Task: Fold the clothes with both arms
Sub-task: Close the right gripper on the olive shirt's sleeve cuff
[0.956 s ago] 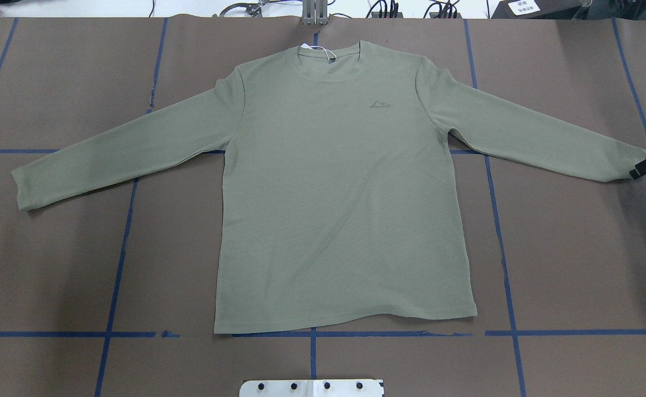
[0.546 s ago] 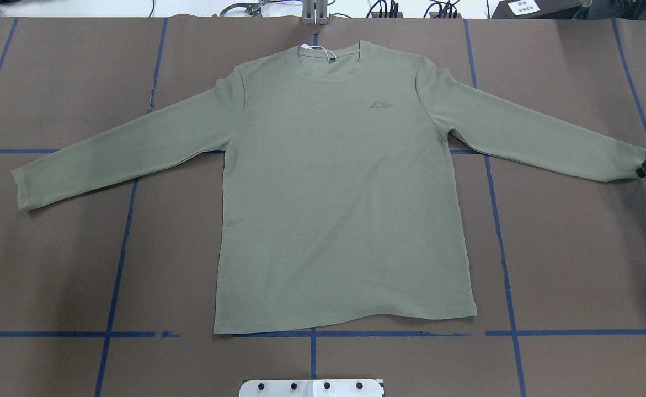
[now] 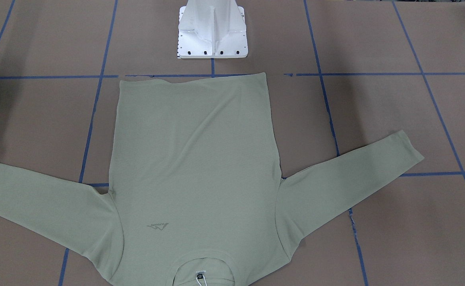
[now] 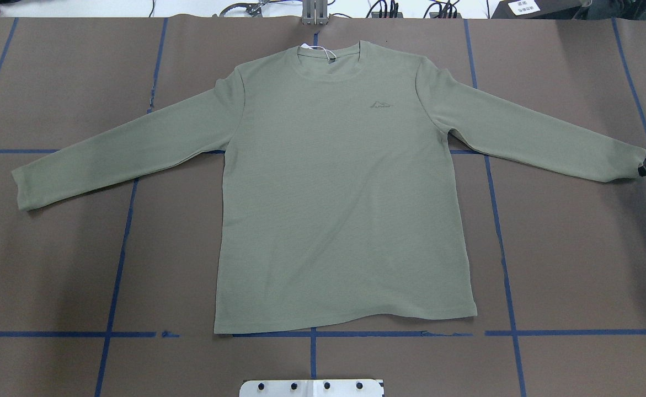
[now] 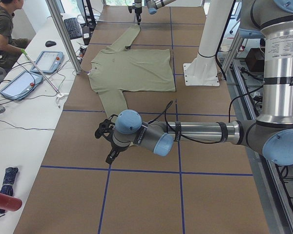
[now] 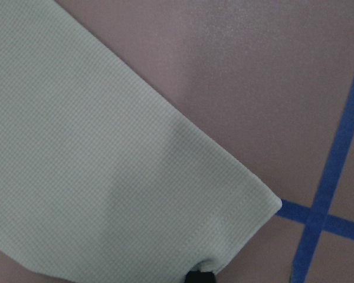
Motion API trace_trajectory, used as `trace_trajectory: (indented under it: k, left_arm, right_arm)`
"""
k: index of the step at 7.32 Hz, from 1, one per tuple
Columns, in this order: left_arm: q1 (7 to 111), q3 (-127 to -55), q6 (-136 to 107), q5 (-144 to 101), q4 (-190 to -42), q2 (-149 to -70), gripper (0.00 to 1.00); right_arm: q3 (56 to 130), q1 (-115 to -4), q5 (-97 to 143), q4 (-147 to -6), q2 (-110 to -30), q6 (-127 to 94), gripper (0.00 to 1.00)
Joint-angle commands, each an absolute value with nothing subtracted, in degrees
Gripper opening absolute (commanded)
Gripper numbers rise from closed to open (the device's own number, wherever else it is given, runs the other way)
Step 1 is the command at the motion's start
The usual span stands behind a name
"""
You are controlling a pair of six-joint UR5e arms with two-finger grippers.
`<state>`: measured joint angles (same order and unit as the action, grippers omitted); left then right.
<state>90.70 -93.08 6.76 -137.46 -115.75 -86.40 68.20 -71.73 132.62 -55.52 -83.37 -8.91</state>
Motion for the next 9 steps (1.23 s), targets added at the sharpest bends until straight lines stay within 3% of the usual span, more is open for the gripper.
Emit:
trace_trajectory:
  k: [1,2,9]
  left_arm:
    - [90.7,-93.1,6.6,-137.5,-115.8,-86.4,1.0]
    - [90.7,-93.1,6.6,-137.5,-115.8,-86.4,1.0]
    - [90.7,-93.3,6.4,-137.5,-115.8,-86.4,1.0]
  right_arm:
    - [68.3,-71.9,133.9,-55.5,-83.4,-8.9,0.44]
    - [68.3,-72.0,133.9,-55.5,-83.3,-8.9,0.99]
    - [67.7,-73.6,133.6,-60.2,-79.6,-8.3,1.0]
